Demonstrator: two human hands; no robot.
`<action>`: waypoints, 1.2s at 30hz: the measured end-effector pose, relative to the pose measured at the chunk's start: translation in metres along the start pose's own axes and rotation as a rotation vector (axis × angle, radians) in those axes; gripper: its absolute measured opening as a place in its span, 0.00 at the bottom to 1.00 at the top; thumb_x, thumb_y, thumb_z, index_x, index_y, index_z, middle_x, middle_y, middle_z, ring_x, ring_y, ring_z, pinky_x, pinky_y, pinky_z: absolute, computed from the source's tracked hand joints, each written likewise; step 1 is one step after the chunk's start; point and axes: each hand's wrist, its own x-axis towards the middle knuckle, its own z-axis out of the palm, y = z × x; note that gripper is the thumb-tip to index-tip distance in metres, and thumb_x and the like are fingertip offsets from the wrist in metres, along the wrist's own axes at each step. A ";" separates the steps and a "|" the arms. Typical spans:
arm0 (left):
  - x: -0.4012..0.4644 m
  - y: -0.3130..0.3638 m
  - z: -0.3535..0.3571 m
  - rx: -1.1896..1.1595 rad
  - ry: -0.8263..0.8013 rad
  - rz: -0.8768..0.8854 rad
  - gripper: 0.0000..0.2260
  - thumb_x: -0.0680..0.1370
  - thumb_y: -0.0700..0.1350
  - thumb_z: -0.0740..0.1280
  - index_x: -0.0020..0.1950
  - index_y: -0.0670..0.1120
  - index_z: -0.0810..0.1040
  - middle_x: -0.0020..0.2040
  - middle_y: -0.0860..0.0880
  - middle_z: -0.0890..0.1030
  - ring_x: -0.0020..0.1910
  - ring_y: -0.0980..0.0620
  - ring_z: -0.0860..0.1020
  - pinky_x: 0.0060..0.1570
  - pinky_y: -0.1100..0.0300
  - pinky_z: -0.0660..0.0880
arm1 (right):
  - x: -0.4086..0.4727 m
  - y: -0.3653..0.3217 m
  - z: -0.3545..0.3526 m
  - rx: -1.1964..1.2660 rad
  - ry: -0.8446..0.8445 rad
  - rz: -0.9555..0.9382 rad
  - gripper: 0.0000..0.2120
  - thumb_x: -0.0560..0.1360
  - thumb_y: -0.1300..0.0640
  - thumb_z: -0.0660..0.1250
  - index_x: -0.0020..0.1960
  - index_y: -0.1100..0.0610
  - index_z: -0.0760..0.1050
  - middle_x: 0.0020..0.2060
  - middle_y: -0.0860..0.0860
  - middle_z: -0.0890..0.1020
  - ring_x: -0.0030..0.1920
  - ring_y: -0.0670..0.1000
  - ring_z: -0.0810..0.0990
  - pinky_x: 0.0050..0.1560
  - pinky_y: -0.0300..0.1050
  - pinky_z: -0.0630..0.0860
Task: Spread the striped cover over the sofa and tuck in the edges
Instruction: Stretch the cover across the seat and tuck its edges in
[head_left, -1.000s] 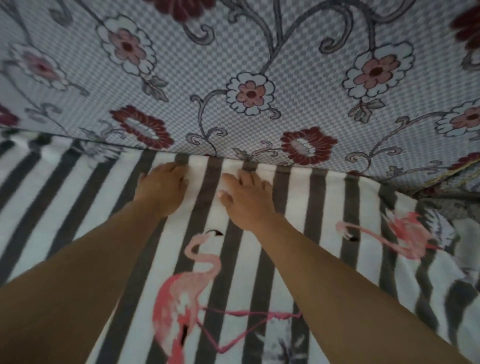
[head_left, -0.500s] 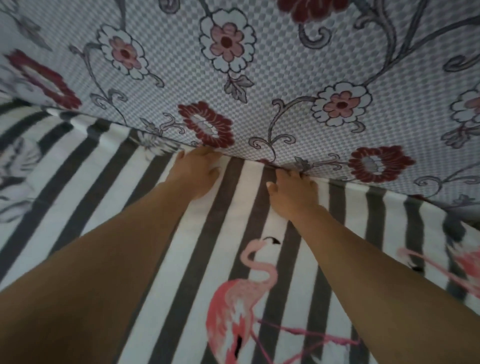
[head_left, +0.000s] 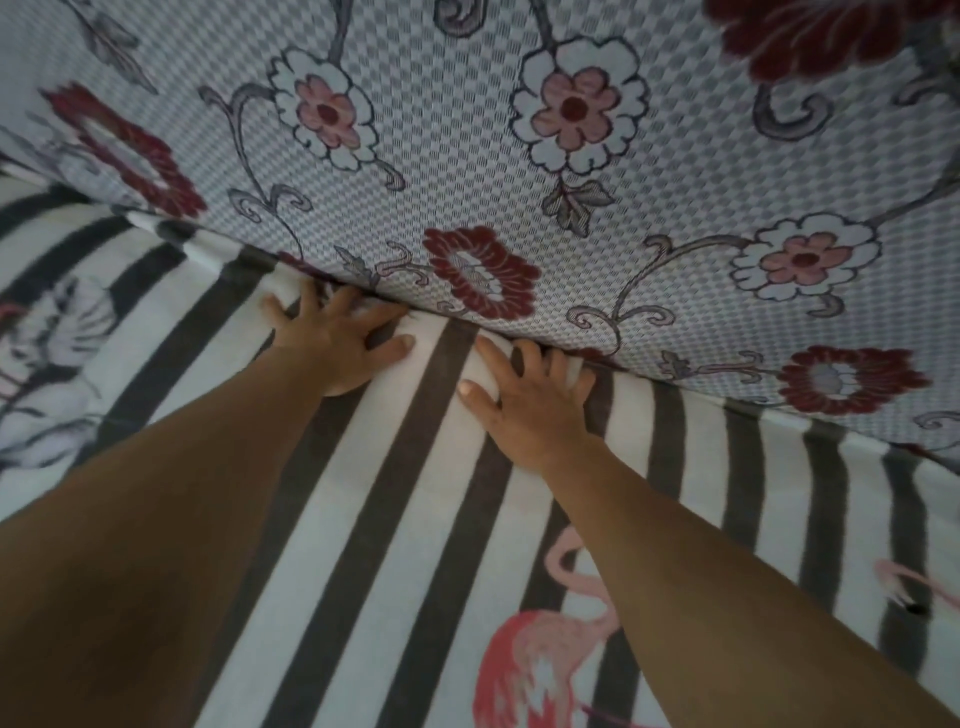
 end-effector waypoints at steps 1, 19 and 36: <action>0.003 -0.001 -0.005 -0.006 -0.031 0.013 0.30 0.65 0.77 0.40 0.67 0.75 0.50 0.76 0.56 0.54 0.75 0.39 0.51 0.67 0.28 0.48 | 0.000 -0.001 -0.001 0.004 0.004 0.003 0.30 0.73 0.28 0.38 0.73 0.34 0.43 0.74 0.50 0.56 0.72 0.62 0.52 0.66 0.73 0.44; 0.011 -0.130 -0.007 0.014 0.087 -0.172 0.29 0.73 0.69 0.43 0.74 0.64 0.53 0.78 0.52 0.54 0.77 0.43 0.50 0.73 0.40 0.47 | 0.035 -0.136 0.017 0.023 0.030 -0.161 0.29 0.76 0.32 0.40 0.74 0.37 0.40 0.78 0.51 0.46 0.76 0.62 0.44 0.66 0.74 0.40; -0.036 -0.085 -0.022 -0.046 -0.169 -0.068 0.30 0.77 0.64 0.52 0.76 0.61 0.43 0.78 0.53 0.40 0.77 0.45 0.40 0.74 0.41 0.45 | 0.040 -0.109 -0.026 0.114 -0.255 -0.212 0.26 0.80 0.38 0.46 0.75 0.36 0.42 0.78 0.47 0.43 0.77 0.56 0.40 0.70 0.71 0.40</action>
